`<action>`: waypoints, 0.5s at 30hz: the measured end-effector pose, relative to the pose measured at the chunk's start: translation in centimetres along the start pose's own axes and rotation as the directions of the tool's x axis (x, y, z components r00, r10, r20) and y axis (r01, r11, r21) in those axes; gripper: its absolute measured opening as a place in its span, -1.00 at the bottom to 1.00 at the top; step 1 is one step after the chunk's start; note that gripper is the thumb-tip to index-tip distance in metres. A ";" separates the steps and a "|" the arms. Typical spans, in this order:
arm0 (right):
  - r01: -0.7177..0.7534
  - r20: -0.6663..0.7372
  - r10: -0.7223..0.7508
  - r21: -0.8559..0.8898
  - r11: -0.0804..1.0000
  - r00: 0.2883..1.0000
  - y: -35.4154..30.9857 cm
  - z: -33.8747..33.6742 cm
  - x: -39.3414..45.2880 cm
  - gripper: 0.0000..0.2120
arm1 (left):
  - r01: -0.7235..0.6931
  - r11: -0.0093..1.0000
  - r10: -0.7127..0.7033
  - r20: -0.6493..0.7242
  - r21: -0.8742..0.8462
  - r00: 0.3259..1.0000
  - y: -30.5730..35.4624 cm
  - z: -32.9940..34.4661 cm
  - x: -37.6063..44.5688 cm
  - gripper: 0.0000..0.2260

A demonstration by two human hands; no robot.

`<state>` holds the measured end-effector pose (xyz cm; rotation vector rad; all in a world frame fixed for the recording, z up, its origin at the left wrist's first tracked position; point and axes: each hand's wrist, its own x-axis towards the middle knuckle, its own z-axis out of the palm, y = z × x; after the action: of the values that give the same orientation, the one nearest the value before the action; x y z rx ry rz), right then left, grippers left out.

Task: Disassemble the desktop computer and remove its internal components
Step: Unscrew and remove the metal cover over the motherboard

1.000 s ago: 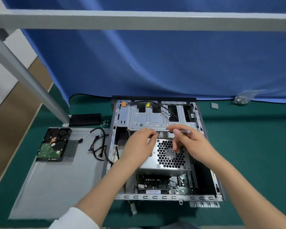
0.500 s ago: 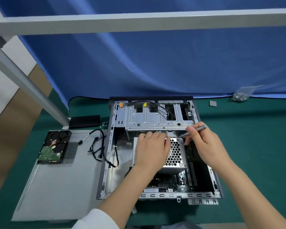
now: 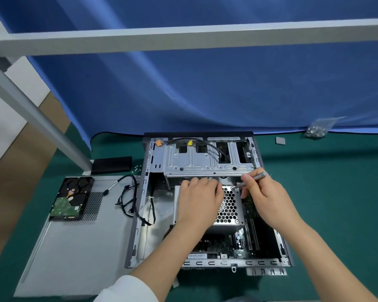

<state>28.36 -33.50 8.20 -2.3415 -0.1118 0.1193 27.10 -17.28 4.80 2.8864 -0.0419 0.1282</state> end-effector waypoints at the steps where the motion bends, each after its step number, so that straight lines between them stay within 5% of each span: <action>1: -0.001 0.002 0.001 -0.002 1.000 1.000 -0.1 0.0 0.0 -0.74 | -0.002 1.000 0.002 -0.005 0.002 1.000 0.0 0.0 0.0 -0.67; 15: 0.014 0.060 -0.003 -0.191 0.982 0.998 -1.6 -0.1 1.0 -0.78 | 0.003 1.000 -0.003 0.005 0.012 1.000 0.1 0.1 0.0 -0.66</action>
<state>29.27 -32.35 9.34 -2.5297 -0.1689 0.1811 27.14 -17.43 4.73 2.8983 -0.0372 0.1214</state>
